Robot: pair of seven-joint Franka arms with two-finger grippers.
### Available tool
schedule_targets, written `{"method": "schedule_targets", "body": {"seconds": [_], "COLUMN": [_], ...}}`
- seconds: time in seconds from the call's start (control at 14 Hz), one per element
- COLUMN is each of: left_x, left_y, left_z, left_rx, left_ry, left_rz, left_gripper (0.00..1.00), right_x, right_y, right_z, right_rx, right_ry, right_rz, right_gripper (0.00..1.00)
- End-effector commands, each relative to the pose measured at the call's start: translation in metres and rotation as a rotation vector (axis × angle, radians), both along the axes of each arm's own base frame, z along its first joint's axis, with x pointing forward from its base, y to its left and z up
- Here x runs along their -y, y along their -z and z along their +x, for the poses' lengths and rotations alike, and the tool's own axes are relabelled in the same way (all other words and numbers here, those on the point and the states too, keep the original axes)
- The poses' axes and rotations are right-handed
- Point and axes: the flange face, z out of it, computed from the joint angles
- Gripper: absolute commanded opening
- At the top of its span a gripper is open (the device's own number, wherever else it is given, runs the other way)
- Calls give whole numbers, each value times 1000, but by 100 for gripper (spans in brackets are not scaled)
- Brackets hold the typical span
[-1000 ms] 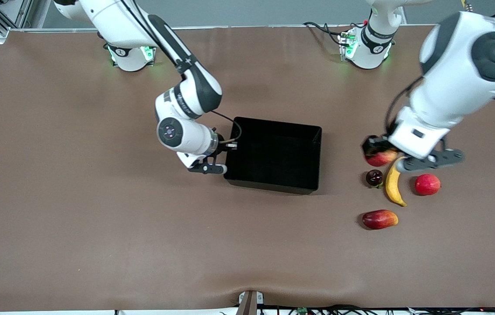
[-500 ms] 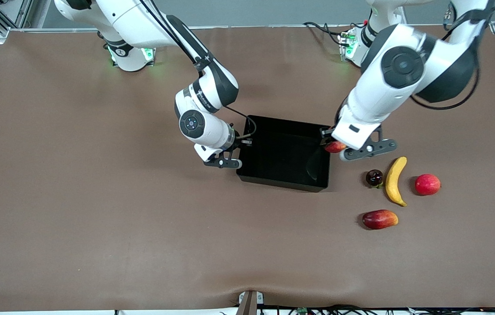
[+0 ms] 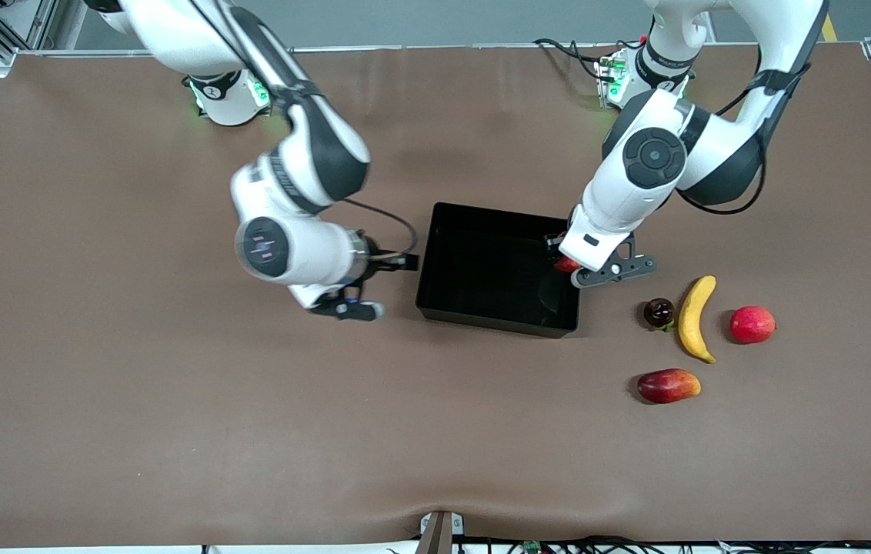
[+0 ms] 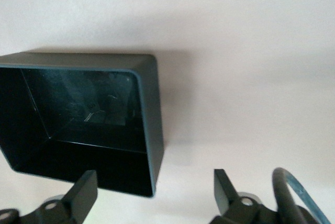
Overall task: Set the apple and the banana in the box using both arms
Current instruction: 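Carry the apple over the box while the right gripper releases the rim, then lower the apple into the box and open the left gripper while the right gripper withdraws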
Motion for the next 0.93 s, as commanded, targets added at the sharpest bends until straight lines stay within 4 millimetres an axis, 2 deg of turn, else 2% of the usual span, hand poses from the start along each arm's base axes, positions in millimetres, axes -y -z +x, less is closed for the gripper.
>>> {"method": "schedule_targets", "body": {"seconds": [0.0, 0.07, 0.14, 0.29, 0.36, 0.5, 0.57, 0.71, 0.79, 0.86], "left_x": [-1, 2, 8, 15, 16, 19, 22, 25, 28, 31], "left_y": [33, 45, 53, 69, 78, 96, 106, 124, 132, 140], "left_z": [-11, -13, -16, -22, -22, -23, -25, -28, -30, -32], "left_rx": [37, 33, 31, 10, 11, 21, 24, 42, 52, 57], "left_ry": [-12, -6, 6, 3, -1, 0, 1, -26, -33, -37], "left_rz": [-35, -45, -52, -58, -52, -27, -3, 32, 38, 42], "left_gripper": [0, 0, 0, 0, 0, 0, 0, 0, 0, 0], "right_x": [37, 57, 70, 90, 117, 154, 179, 207, 222, 232], "right_y": [-49, -58, -60, -92, -107, -129, -147, -180, -206, -219], "right_z": [12, 18, 20, 24, 29, 34, 33, 24, 13, 7], "right_rx": [56, 68, 39, 20, -5, -31, -25, 51, 108, 133], "right_ry": [-3, 16, 22, 17, 34, 68, 85, 30, -17, -60], "right_rz": [-70, -89, -101, -124, -151, -164, -153, -213, -276, -306], "right_gripper": [100, 100, 100, 100, 100, 100, 100, 100, 100, 100]}}
